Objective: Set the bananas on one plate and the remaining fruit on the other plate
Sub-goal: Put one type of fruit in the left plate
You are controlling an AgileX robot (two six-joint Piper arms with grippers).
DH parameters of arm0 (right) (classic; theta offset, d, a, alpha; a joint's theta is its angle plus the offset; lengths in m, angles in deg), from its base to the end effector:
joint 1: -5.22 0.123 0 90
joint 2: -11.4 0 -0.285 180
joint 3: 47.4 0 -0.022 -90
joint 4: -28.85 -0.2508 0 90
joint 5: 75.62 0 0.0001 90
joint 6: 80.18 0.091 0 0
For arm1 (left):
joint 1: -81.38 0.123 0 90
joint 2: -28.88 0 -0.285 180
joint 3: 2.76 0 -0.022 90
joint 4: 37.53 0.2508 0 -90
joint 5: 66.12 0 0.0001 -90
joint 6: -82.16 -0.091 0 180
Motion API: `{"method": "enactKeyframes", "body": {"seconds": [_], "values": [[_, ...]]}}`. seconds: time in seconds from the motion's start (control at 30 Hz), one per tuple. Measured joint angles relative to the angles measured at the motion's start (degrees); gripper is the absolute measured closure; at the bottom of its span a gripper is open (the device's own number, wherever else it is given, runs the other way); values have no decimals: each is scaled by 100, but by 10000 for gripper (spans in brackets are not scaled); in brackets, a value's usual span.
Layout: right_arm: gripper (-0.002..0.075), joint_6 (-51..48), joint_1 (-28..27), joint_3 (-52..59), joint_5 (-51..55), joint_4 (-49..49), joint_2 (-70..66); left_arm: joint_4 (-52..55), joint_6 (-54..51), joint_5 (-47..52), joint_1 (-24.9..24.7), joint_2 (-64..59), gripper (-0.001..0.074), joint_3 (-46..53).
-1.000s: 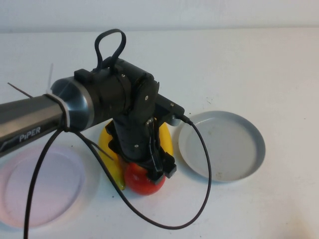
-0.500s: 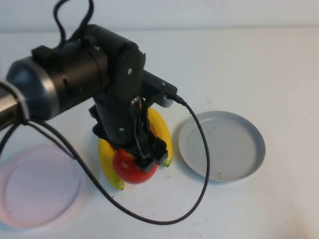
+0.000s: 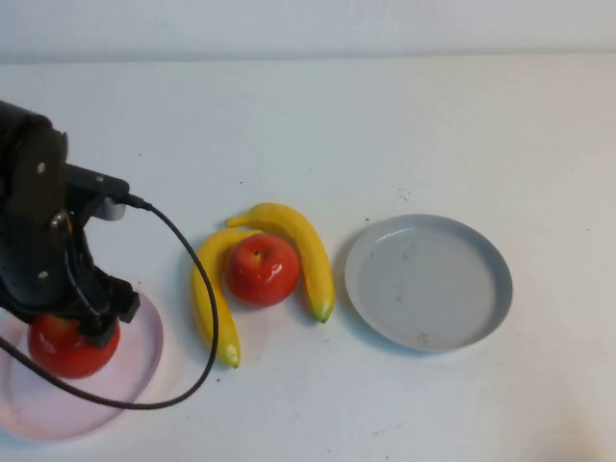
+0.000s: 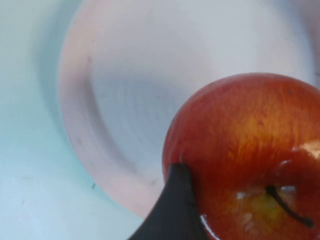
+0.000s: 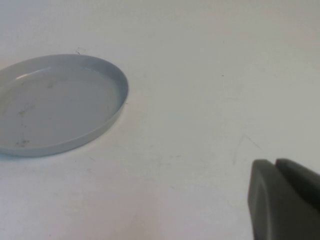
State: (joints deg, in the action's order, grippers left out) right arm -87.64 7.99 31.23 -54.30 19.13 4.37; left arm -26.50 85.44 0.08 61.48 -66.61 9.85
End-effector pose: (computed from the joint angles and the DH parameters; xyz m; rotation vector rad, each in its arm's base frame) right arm 0.0522 0.0081 0.1726 -0.0615 1.8621 0.1101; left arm 0.2705 -0.0810 0.2606 0.5357 2.9510 0.2351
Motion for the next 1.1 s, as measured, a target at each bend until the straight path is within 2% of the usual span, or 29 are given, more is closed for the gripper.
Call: {"method": "enactKeyframes", "body": {"seconds": [0.13,0.23,0.43,0.73,0.83,0.93,1.1], "values": [[743,0,0,0,0,0,0,-85,-11,-343,305,0,176,54],[743,0,0,0,0,0,0,-99,-142,-504,313,-13,169,76],[743,0,0,0,0,0,0,-125,-163,-556,313,-285,81,76],[743,0,0,0,0,0,0,-2,35,-562,313,-314,73,-7],[743,0,0,0,0,0,0,-296,-1,-402,313,-263,73,-300],[743,0,0,0,0,0,0,-705,-383,-301,215,-167,74,-616],[743,0,0,0,0,0,0,-1159,-987,-615,-407,-255,74,-983]]}}
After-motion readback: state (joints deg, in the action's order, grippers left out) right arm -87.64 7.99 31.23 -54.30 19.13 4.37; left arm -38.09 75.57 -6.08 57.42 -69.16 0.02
